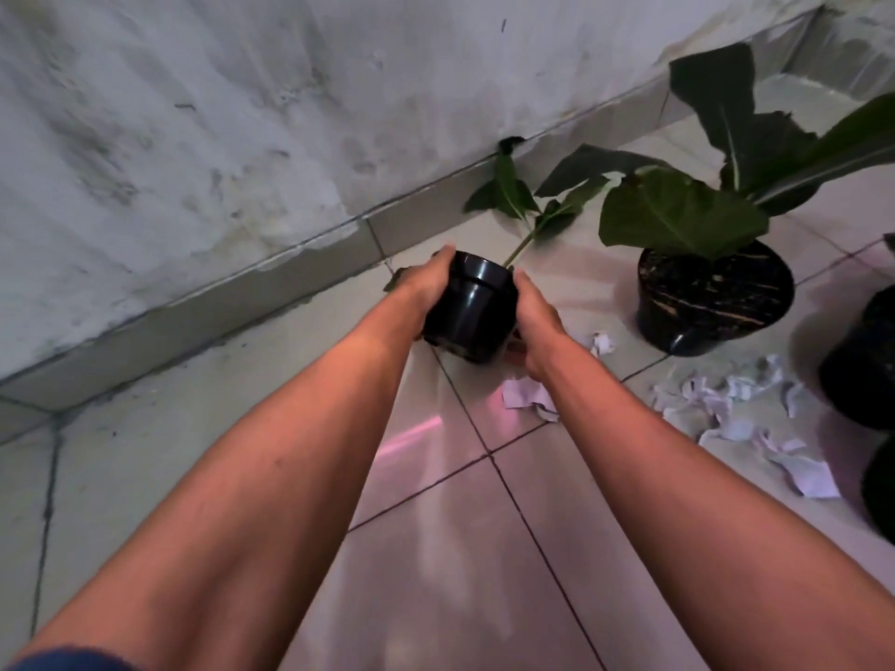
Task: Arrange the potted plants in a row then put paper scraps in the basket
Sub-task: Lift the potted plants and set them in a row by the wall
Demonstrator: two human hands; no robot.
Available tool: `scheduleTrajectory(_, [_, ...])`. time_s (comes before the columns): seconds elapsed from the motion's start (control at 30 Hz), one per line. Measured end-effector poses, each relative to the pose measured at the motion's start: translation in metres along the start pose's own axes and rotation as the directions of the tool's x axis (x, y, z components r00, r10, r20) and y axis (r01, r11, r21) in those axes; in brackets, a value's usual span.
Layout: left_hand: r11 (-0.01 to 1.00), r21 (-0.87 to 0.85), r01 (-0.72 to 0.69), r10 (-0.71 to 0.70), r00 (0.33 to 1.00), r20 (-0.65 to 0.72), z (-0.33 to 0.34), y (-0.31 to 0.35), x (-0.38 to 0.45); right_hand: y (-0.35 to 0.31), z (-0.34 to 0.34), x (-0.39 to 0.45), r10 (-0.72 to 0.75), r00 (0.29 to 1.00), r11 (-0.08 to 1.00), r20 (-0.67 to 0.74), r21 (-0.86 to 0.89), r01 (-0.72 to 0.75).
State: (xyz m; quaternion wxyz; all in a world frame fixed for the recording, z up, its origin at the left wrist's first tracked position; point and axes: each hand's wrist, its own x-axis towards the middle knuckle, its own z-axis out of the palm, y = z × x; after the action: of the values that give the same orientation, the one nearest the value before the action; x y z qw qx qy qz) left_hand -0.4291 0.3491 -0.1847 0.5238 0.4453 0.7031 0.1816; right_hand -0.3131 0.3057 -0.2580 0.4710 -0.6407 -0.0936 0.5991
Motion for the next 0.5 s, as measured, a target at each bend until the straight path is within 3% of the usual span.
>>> scheduleTrajectory(0.13, [1.0,-0.002,0.004,-0.004,0.999,-0.048,0.0,-0.002,0.006,0.0,-0.002,-0.002,-0.015,0.999,1.0,0.035,0.023,0.014])
scheduleTrajectory(0.27, [0.998,-0.069,-0.005,0.005,1.0,-0.008,-0.008,-0.005,0.011,0.004,-0.01,-0.005,-0.094,0.994,0.994,0.053,0.064,0.09])
scheduleTrajectory(0.5, [0.874,-0.484,-0.046,0.09,0.994,0.069,0.007,-0.033,0.013,-0.01,-0.027,-0.005,-0.396,0.914,0.918,0.091,0.074,0.39])
